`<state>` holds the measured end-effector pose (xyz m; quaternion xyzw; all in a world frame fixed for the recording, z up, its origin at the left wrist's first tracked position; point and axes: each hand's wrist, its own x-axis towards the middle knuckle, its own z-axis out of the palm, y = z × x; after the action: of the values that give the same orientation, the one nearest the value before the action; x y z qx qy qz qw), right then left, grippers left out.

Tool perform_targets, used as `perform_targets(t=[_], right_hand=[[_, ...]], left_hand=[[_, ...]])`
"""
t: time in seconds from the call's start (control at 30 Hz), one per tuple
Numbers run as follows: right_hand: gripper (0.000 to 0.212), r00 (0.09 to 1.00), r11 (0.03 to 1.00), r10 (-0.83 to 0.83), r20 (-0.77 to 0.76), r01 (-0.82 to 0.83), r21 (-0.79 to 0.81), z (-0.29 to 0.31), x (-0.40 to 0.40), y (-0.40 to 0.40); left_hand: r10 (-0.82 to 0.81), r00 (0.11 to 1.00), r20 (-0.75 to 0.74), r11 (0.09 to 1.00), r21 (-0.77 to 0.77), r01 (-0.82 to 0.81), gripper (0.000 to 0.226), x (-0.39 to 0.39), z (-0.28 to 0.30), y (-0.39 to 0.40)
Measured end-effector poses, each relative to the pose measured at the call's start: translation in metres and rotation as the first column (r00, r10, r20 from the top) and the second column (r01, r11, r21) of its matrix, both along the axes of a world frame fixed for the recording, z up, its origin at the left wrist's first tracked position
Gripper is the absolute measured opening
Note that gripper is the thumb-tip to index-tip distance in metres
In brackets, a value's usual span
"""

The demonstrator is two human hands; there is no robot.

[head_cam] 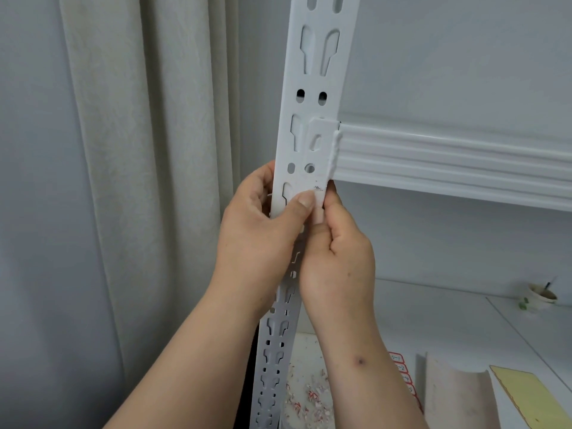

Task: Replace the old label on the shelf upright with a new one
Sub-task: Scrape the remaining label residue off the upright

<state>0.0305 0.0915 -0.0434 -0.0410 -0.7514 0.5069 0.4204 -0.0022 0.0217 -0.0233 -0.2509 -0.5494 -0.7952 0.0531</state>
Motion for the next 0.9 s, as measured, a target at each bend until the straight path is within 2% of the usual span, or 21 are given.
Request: perform_targets(t=[0.37, 0.63, 0.9], right_hand=[[0.045, 1.000, 1.000, 0.019, -0.006, -0.019, -0.017, -0.001, -0.002, 0.002], [0.042, 1.000, 1.000, 0.006, -0.021, -0.007, -0.025, 0.000, 0.000, 0.001], [0.043, 1.000, 1.000, 0.005, -0.004, -0.005, -0.013, 0.000, -0.002, 0.000]], left_hand=[[0.056, 0.998, 0.008, 0.998, 0.005, -0.056, 0.030, 0.002, 0.002, 0.005], [0.120, 0.993, -0.006, 0.993, -0.023, -0.120, 0.032, 0.003, 0.002, 0.009], [0.039, 0.999, -0.005, 0.999, -0.009, -0.039, 0.032, 0.003, -0.001, 0.004]])
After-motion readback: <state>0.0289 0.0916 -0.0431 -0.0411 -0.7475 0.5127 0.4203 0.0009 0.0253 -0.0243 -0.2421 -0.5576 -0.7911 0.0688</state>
